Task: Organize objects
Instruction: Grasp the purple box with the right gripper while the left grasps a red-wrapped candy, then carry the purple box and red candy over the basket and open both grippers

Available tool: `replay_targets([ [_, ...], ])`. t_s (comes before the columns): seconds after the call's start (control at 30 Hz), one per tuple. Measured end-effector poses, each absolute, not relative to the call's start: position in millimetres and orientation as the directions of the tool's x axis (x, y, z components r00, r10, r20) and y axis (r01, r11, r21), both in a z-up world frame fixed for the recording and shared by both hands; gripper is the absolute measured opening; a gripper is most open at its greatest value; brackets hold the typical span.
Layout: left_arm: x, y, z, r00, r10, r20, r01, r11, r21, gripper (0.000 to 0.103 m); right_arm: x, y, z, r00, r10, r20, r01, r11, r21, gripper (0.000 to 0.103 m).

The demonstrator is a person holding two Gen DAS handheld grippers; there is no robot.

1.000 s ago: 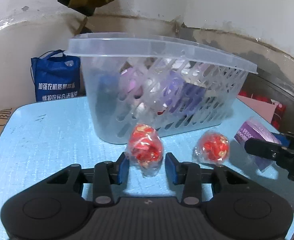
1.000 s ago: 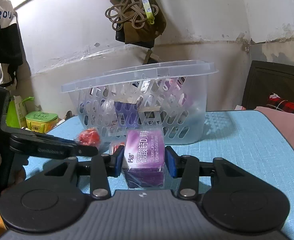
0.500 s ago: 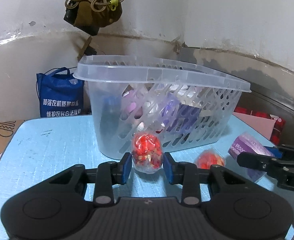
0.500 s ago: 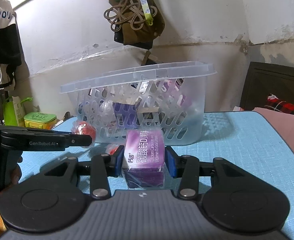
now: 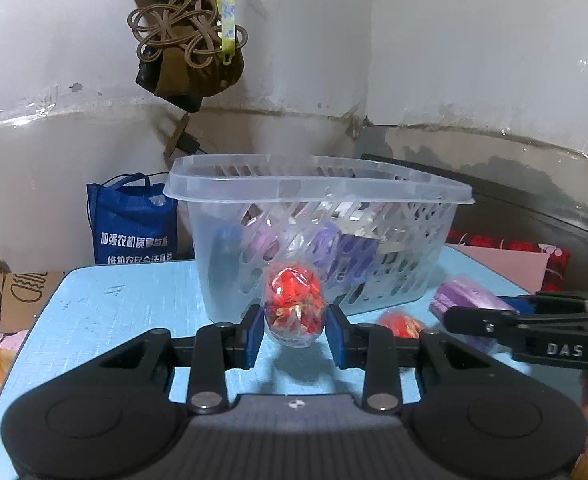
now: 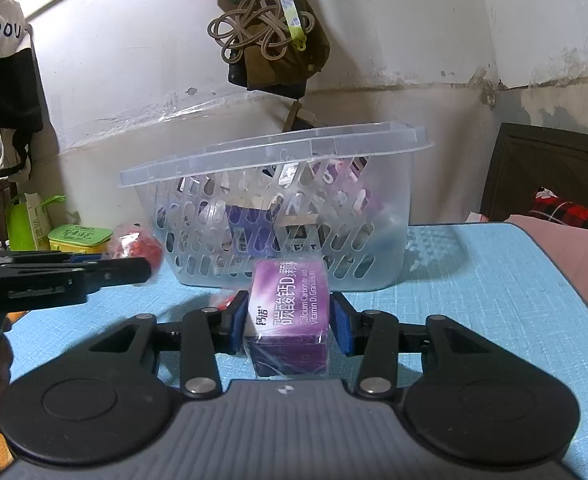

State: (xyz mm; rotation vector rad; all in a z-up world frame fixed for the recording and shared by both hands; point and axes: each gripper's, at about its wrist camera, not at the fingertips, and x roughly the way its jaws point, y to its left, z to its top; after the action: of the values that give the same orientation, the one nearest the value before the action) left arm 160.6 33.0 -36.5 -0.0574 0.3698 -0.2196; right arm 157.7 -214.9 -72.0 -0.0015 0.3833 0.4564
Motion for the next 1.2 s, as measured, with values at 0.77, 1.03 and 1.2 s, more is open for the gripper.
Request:
replay_targets([
  [0.77,172,11,70,0.95,-0.251,-0.183,0.241,0.968,-0.074,0.038,186,-216,49,0.863,0.485,-0.141,-0.489,0.872,0.004,0.046],
  [1.03,272,2,76,0.924,-0.173,-0.341,0.163,0.985,-0.058,0.054,269,-193,55,0.862,0.459,-0.217,-0.467,0.884,0.013,0.103],
  [1.2,264,8,67,0.94,-0.131,-0.315,0.12,0.991,-0.056,0.068,251,-198,50,0.869,0.449,-0.208,-0.463,0.886,-0.018,0.103],
])
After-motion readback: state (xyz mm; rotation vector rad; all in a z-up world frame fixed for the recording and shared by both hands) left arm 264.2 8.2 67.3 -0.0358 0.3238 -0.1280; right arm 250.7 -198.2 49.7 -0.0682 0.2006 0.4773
